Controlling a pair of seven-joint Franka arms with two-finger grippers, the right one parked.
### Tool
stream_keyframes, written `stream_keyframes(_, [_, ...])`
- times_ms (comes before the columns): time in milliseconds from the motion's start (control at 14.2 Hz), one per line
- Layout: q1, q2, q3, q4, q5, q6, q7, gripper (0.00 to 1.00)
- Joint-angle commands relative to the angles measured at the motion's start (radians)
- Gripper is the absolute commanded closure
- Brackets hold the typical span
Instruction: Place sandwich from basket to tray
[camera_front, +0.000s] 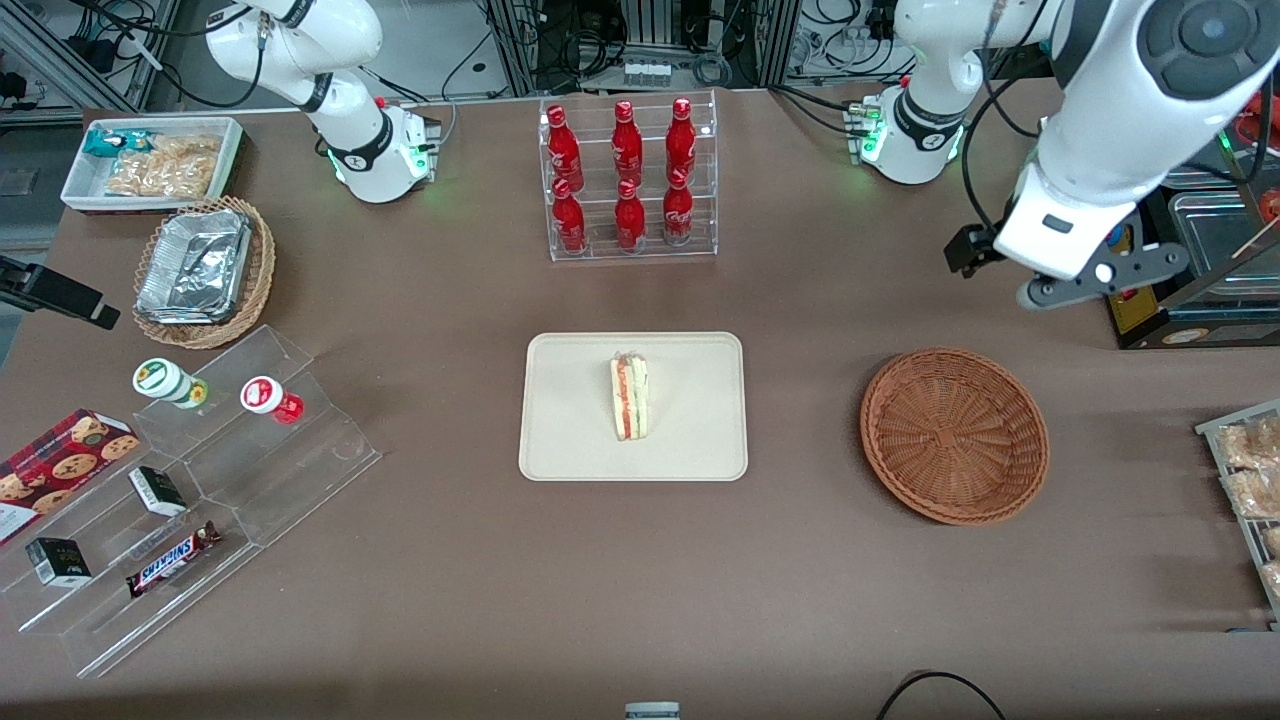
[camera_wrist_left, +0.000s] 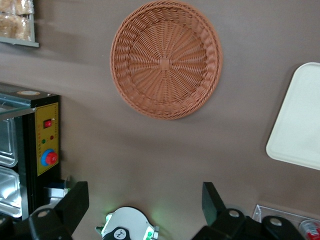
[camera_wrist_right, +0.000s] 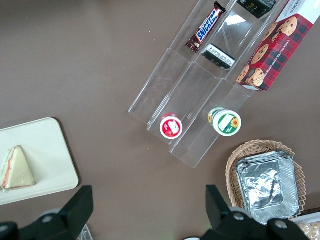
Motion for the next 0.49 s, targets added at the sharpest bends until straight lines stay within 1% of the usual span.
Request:
stream_keyframes(0, [0.022, -0.043, -0.009, -0.027, -0.045, 0.013, 0.055, 0.0])
stream_keyframes(141, [0.025, -0.043, -0.009, -0.01, -0.053, 0.013, 0.175, 0.0])
stream_keyframes(423, [0.019, -0.04, -0.011, 0.034, -0.053, 0.001, 0.175, 0.0])
